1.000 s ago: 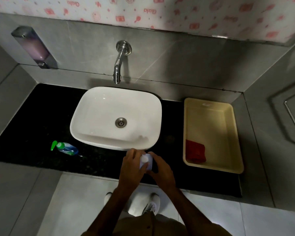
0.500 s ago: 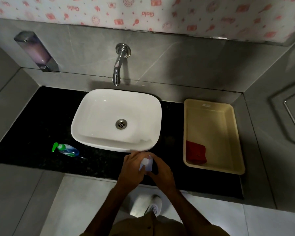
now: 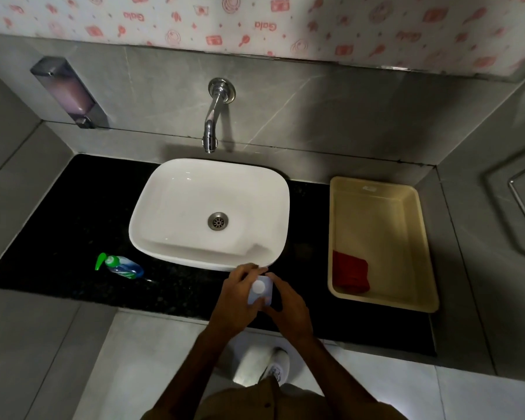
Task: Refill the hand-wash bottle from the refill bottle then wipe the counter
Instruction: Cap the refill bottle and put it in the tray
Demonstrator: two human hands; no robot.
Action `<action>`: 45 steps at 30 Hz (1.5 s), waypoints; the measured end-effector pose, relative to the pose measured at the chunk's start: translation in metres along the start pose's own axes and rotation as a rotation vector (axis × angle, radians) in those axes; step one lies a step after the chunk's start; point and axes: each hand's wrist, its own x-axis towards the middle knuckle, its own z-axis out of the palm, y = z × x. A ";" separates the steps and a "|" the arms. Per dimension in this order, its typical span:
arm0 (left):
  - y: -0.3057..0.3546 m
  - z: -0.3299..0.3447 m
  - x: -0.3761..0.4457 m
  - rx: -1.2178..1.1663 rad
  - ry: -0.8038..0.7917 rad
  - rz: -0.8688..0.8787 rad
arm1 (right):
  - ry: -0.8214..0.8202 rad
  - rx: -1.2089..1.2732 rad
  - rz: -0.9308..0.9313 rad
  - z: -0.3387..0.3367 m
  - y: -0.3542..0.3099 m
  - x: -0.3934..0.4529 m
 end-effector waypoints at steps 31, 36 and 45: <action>0.003 -0.004 -0.005 0.135 0.082 0.029 | -0.005 -0.109 -0.018 -0.005 -0.002 0.000; 0.007 -0.006 -0.004 0.259 -0.074 0.064 | -0.026 -0.086 0.020 -0.002 -0.002 0.001; 0.006 -0.005 0.004 0.032 -0.011 -0.001 | -0.004 -0.103 -0.017 -0.007 -0.004 0.000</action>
